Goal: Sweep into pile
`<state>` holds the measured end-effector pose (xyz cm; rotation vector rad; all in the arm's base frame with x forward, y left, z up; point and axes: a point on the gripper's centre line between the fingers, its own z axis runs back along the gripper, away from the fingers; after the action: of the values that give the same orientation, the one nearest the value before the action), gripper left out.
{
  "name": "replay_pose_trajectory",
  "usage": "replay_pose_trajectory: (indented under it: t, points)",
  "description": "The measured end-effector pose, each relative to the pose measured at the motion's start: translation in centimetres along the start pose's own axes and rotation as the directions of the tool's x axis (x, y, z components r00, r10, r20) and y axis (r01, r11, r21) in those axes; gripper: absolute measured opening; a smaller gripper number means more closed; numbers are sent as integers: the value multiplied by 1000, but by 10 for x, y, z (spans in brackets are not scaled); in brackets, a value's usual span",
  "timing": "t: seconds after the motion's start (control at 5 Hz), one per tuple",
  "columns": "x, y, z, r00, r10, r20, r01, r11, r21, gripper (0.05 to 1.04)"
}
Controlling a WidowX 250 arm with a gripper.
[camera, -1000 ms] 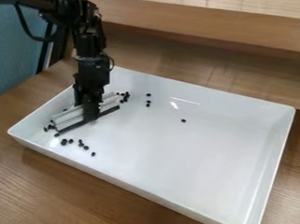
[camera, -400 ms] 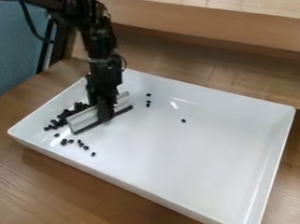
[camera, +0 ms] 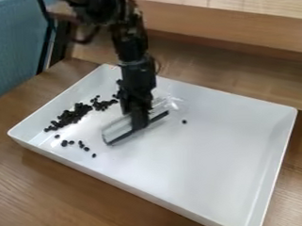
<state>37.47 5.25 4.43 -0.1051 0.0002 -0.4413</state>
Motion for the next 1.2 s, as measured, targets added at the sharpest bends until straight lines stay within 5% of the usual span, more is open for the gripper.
replay_pose_trajectory:
  t: [0.6,0.8,1.2]
  points:
    - [-21,-48,-16,998,56,16,-56,998,-41,402]
    - [-30,-51,-19,999,50,13,-50,998,-26,402]
    - [-41,-39,-18,997,-42,-68,46,997,65,402]
